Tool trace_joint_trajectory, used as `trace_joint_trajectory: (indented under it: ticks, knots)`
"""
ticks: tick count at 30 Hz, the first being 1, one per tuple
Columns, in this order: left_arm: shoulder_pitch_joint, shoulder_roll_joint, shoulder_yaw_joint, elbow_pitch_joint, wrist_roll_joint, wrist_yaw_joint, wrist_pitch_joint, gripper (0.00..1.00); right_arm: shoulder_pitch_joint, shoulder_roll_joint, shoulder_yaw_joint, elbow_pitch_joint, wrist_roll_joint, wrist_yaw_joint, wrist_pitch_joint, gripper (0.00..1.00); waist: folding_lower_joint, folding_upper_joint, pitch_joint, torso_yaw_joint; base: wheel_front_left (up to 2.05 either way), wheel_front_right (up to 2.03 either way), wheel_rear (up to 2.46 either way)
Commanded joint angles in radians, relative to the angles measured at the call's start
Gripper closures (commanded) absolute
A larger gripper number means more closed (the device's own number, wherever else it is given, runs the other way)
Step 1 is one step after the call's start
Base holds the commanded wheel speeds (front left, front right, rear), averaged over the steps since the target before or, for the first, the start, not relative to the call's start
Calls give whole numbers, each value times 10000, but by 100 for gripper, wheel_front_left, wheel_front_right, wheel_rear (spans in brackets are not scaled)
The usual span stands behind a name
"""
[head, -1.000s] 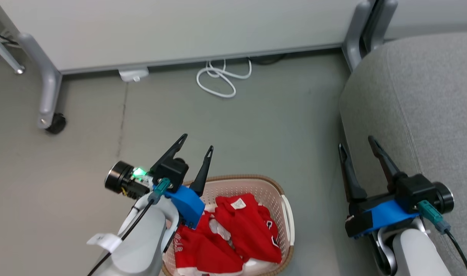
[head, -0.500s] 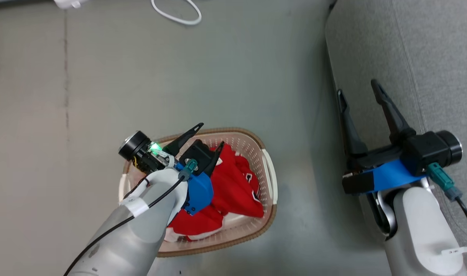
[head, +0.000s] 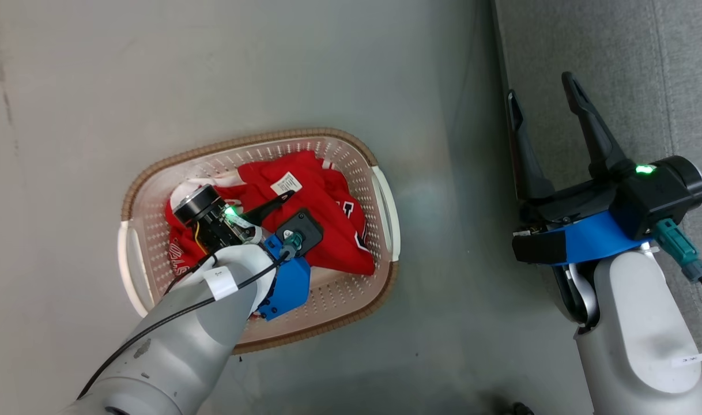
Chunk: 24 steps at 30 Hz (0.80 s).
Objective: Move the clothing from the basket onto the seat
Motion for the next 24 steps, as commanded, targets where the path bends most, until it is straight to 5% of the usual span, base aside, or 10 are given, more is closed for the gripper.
trace_joint_trajectory:
  ticks: [1, 11, 24]
  knots:
    - [-232, 34, -115, 83, -132, 2, 137, 0, -212, -31, -22, -73, 62, 5, -33, 0, -3, 1, 369, -121, 0, 0, 0]
    - [-869, 518, -701, 397, -1350, 1, 1165, 0, -297, -31, -97, -420, 181, 5, -33, 0, -3, 1, 1388, -280, 0, 0, 0]
    - [-1190, 454, -749, 222, -3005, 1, 2230, 0, -347, -31, -33, -838, 210, 5, -32, 0, -3, 1, 2193, -334, 0, 0, 0]
